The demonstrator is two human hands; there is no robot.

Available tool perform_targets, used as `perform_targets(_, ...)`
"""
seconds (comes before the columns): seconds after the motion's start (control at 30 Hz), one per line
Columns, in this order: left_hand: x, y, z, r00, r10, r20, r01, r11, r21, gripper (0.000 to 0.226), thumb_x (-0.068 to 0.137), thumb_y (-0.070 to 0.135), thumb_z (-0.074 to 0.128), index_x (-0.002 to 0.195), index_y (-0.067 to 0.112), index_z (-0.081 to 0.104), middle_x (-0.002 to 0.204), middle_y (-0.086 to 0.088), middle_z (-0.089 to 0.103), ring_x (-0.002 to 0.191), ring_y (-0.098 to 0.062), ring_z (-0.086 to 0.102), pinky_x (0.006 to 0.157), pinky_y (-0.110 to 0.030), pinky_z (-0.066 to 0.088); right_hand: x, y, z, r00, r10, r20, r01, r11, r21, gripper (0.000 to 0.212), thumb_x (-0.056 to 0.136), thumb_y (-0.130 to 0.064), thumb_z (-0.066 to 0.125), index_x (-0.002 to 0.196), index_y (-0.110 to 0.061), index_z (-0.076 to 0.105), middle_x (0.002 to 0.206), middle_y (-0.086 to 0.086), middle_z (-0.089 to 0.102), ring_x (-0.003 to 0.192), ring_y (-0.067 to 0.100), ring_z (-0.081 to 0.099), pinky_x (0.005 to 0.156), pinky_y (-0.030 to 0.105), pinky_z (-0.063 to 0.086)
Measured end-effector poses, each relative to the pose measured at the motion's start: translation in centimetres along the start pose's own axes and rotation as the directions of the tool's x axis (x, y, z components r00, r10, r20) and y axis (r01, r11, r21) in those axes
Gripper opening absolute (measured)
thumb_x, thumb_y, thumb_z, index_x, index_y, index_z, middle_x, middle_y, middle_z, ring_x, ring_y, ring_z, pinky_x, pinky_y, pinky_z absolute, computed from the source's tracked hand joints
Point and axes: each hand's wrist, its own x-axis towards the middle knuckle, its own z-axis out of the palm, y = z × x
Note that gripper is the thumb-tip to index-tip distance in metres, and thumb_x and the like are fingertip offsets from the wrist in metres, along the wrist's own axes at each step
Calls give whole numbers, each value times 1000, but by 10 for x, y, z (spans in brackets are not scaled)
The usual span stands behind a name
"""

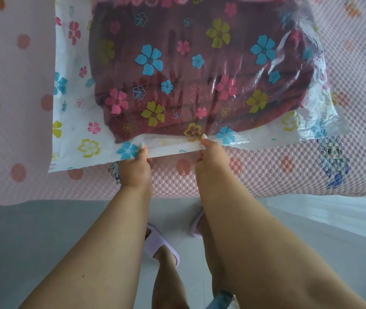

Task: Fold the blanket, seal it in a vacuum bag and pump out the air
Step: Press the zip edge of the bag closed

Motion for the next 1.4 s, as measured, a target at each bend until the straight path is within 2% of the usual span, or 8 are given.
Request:
perform_targets(0.13, 0, -1, -1, 1000, 4, -11, -4, 1000, 0, 41, 87, 55, 57, 68, 19, 56, 68, 7, 61, 63, -10, 58, 57, -25, 40, 14, -17, -9, 998, -45, -51, 37, 990, -138, 45, 71, -34, 82, 103, -9, 61, 80, 0, 54, 72, 14, 50, 80, 25, 51)
perform_targets(0.3, 1, 0, -3, 1000, 7, -2, -7, 1000, -18, 39, 87, 53, 60, 66, 20, 57, 65, 7, 60, 62, -11, 57, 64, -27, 46, 21, -28, -20, 998, -48, -46, 46, 997, -56, 30, 76, -23, 80, 93, -10, 60, 67, -1, 48, 45, 9, 44, 44, 21, 42)
perform_targets(0.53, 4, 0, -6, 1000, -15, 9, 16, 995, -103, 32, 85, 48, 66, 73, 20, 58, 63, 11, 59, 57, -3, 57, 56, -19, 44, 23, -49, -38, 993, -92, -75, 87, 994, -60, 20, 80, -22, 75, 79, -13, 58, 62, -2, 47, 41, 7, 40, 35, 16, 35)
perform_targets(0.87, -8, 0, 6, 986, 40, -164, -36, 999, 25, 53, 87, 59, 55, 94, 7, 61, 85, -6, 63, 65, -13, 57, 65, -26, 45, 27, -75, -58, 997, -47, -57, 49, 998, 31, 17, 82, -23, 71, 85, -9, 62, 65, 2, 50, 55, 17, 46, 70, 41, 52)
perform_targets(0.97, -43, 9, 50, 980, -185, 78, 200, 932, -303, 54, 76, 57, 71, 92, 6, 62, 82, -5, 64, 65, -15, 58, 64, -31, 50, 29, -71, -61, 998, -35, -59, 38, 998, 50, 19, 81, -24, 73, 89, -10, 64, 64, 1, 53, 53, 16, 50, 59, 33, 50)
perform_targets(1.13, -100, 30, 150, 799, -300, 521, 499, 815, -295, 55, 75, 37, 80, 115, 3, 64, 106, -15, 71, 93, -32, 70, 87, -47, 55, 32, -71, -67, 999, -54, 10, 52, 992, 112, 21, 79, -22, 76, 90, -5, 69, 71, 7, 74, 55, 19, 69, 51, 27, 56)
perform_targets(1.3, -100, 23, 184, 866, -334, 371, 444, 855, -267, 33, 67, 26, 87, 81, 5, 65, 86, -11, 73, 77, -26, 72, 78, -47, 59, 39, -76, -69, 998, -57, 31, 52, 990, 135, 20, 80, -17, 75, 85, 1, 68, 55, 6, 68, 45, 18, 65, 46, 24, 51)
perform_targets(1.4, -96, 19, 186, 894, -328, 306, 399, 893, -209, 38, 66, 31, 87, 84, 6, 65, 90, -11, 73, 79, -27, 72, 77, -44, 59, 38, -83, -69, 999, -25, 47, 17, 986, 167, 14, 82, -11, 72, 83, 2, 66, 53, 7, 66, 41, 18, 63, 40, 23, 49)
